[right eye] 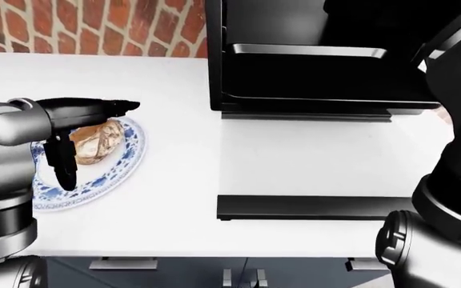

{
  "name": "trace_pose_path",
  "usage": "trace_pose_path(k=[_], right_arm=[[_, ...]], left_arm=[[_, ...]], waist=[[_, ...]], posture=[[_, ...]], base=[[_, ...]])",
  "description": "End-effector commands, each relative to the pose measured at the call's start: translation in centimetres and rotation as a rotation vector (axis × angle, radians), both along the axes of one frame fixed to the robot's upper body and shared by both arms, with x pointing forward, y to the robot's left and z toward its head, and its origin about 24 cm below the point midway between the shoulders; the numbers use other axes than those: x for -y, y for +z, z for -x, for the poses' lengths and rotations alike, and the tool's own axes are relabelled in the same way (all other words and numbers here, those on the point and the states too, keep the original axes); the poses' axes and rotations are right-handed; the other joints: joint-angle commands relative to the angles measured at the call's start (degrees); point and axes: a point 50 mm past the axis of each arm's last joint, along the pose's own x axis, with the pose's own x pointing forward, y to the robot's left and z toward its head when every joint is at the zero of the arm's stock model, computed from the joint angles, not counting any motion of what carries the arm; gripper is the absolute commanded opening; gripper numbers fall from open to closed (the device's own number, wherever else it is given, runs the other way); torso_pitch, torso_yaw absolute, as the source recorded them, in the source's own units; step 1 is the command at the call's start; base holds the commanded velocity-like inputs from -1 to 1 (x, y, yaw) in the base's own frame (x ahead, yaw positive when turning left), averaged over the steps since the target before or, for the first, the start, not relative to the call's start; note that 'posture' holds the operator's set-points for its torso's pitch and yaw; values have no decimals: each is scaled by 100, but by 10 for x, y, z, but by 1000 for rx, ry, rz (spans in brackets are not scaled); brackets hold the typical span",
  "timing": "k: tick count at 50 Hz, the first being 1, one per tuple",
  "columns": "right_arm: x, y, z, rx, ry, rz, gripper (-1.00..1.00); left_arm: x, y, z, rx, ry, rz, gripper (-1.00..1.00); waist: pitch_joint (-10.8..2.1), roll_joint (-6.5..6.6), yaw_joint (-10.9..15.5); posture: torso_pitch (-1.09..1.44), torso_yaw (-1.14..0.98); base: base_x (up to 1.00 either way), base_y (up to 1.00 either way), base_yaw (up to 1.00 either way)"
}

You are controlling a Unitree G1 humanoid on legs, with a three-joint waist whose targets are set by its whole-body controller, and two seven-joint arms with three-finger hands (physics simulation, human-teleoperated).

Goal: Place the bread on the tray of the toaster oven.

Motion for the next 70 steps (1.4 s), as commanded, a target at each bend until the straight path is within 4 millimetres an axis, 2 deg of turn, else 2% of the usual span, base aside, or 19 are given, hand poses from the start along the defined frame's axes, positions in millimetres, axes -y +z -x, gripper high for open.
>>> trace_pose_path(k=[1, 10, 35, 40, 42, 51, 54, 60, 62, 63, 67, 69, 70], right_arm=[[0, 14, 10, 81, -6, 5, 100], [0, 14, 10, 80, -9, 9, 100], [-1, 12, 9, 78, -8, 12, 100], [-2, 11, 8, 76, -6, 15, 100], [-2, 10, 8, 75, -6, 16, 100], [-3, 9, 8, 73, -3, 19, 100], [-4, 9, 8, 72, -2, 20, 100], [-3, 8, 7, 71, -5, 20, 100], [-3, 8, 7, 71, -6, 20, 100], [-3, 8, 7, 71, -6, 19, 100], [-3, 8, 7, 71, -4, 19, 100], [-3, 9, 8, 72, -4, 18, 100], [-3, 8, 7, 72, -9, 23, 100]], left_arm=[[-1, 19, 5, 86, 4, -6, 100], [-3, 15, 2, 79, 16, -11, 100], [-5, 30, -4, 120, 21, 6, 100], [-5, 27, -4, 116, 19, 1, 100], [-5, 27, -5, 118, 18, 4, 91], [-8, 24, -6, 121, 22, -9, 97], [-8, 24, -5, 120, 24, -8, 91], [-10, 22, -8, 116, 29, -10, 93], [-9, 23, -8, 114, 28, -10, 91], [-9, 23, -8, 112, 30, -8, 72], [-9, 25, -10, 113, 30, -8, 55], [-9, 24, -10, 115, 29, -7, 56], [-9, 21, -10, 116, 28, -7, 64]], waist=[[-161, 3, 4], [-166, 2, 3], [-180, 21, -10], [-182, 21, -12], [-182, 24, -12], [-189, 26, -13], [-186, 27, -13], [-188, 29, -11], [-188, 31, -12], [-189, 32, -13], [-187, 30, -10], [-186, 28, -12], [-185, 28, -13]], posture=[[0, 0], [0, 0], [0, 0], [0, 0], [0, 0], [0, 0], [0, 0], [0, 0], [0, 0], [0, 0], [0, 0], [0, 0], [0, 0]], base=[[0, 0, 0], [0, 0, 0], [0, 0, 0], [0, 0, 0], [0, 0, 0], [0, 0, 0], [0, 0, 0], [0, 0, 0], [0, 0, 0], [0, 0, 0], [0, 0, 0], [0, 0, 0], [0, 0, 0]])
